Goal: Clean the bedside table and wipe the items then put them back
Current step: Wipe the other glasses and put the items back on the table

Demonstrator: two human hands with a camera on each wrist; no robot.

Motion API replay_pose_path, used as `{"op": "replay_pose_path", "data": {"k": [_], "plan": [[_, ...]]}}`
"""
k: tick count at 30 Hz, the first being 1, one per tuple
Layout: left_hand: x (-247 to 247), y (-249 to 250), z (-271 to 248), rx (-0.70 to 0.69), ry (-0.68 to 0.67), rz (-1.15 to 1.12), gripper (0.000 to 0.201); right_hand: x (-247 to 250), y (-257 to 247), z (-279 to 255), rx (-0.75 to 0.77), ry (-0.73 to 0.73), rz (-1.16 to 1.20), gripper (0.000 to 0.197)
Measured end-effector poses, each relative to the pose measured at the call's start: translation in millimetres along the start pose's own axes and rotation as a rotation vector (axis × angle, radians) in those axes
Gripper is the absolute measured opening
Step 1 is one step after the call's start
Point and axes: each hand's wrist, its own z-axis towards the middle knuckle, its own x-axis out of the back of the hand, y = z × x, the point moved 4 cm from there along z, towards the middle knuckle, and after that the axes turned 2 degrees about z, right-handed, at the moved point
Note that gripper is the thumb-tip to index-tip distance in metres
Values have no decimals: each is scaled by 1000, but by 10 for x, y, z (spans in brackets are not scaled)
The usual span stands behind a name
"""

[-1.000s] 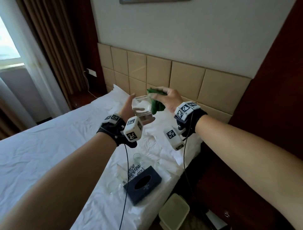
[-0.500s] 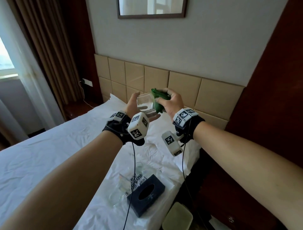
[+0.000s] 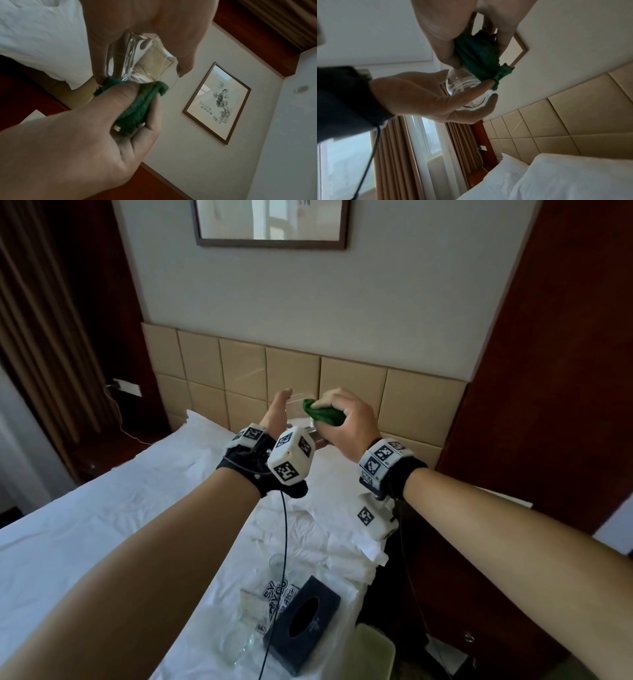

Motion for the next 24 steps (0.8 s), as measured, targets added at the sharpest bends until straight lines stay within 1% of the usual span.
{"op": "replay_pose_path", "data": {"k": [1,2,5,7,9,10,12,13,15,16,18,20,24], "plan": [[15,8,8,1,-4,16,56,-25,-28,-1,43,-28,-45,24],[36,12,2,2,-8,30,56,-45,-66,-5,93,-58,-96,24],[85,-7,-52,18,-21,45,71,-102,-147,-37,230,-143,-245,24],[127,-18,-37,25,-25,16,70,-89,-153,-36,219,-143,-246,24],[143,-15,-6,23,-52,-4,67,-41,-127,-14,112,-67,-150,25],[128,-9,-12,15,-81,-5,63,-21,-97,-1,26,-18,-91,26],[96,10,-47,4,-125,14,51,-2,-7,33,-192,58,4,27],[88,16,-64,4,-126,27,46,-4,41,50,-298,68,49,27],[107,20,-72,0,-113,43,38,-15,110,80,-451,49,162,28],[112,20,-76,4,-121,39,36,-15,128,96,-500,34,212,28],[129,34,-74,25,-156,20,36,-15,141,139,-543,7,263,27],[160,60,-51,42,-189,-2,36,-53,182,184,-578,-13,288,26],[207,101,-8,84,-248,25,39,-151,253,217,-672,-31,325,22]]}}
